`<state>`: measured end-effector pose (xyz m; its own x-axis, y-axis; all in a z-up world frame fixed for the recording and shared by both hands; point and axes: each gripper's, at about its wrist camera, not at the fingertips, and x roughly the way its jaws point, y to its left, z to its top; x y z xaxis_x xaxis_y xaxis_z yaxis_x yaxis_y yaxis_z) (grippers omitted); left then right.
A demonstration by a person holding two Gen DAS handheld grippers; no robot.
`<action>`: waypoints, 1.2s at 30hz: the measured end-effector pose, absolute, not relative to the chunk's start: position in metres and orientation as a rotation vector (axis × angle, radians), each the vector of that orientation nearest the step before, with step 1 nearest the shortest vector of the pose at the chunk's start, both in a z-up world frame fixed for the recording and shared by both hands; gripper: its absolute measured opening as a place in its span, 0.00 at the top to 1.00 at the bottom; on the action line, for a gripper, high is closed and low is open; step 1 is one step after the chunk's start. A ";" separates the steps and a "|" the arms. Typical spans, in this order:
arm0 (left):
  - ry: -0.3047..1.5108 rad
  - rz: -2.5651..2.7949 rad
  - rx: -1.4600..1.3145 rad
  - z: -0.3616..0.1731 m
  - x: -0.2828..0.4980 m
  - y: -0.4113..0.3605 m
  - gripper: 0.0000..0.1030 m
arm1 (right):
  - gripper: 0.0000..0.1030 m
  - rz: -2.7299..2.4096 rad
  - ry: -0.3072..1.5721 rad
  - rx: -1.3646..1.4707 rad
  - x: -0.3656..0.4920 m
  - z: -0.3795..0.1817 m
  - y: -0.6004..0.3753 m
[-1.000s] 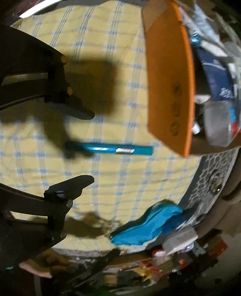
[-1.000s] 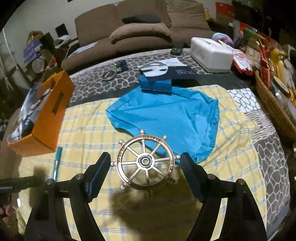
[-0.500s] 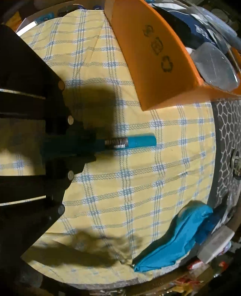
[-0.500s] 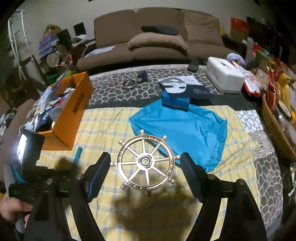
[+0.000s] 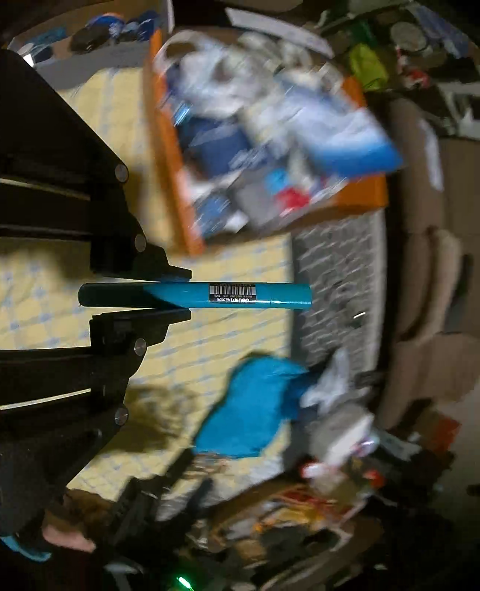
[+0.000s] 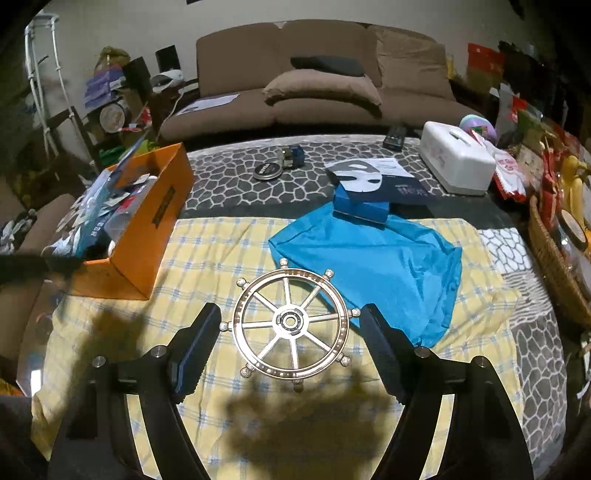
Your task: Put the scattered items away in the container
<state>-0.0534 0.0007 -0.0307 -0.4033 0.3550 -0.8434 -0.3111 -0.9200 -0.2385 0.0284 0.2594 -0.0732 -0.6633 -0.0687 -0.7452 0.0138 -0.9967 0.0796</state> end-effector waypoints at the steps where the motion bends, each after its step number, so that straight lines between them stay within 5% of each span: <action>1: -0.091 2.370 -1.407 -0.024 -0.063 -0.016 0.88 | 0.23 -2.819 -0.107 1.265 0.027 -0.074 0.258; 10: -0.695 2.353 -1.646 -0.071 -0.124 -0.185 0.88 | 0.23 -2.707 -0.212 1.270 0.017 -0.092 0.238; 25: -0.547 2.486 -1.764 -0.103 -0.146 -0.189 0.88 | 0.23 -2.687 -0.209 1.258 0.022 -0.094 0.225; 30: -0.475 2.570 -1.765 -0.075 -0.134 -0.185 0.63 | 0.23 -2.664 -0.247 1.232 0.023 -0.089 0.222; 32: -0.520 2.619 -1.684 -0.061 -0.125 -0.191 0.39 | 0.23 -2.638 -0.281 1.209 0.021 -0.084 0.216; 36: -0.524 2.663 -1.658 -0.048 -0.122 -0.194 0.39 | 0.23 -2.584 -0.259 1.187 0.002 -0.073 0.188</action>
<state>-0.1217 -0.1944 -0.0483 -0.4559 0.1396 -0.8790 0.2037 -0.9451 -0.2557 0.0025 0.1880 -0.0730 -0.6206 -0.3296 -0.7115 0.1818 -0.9431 0.2784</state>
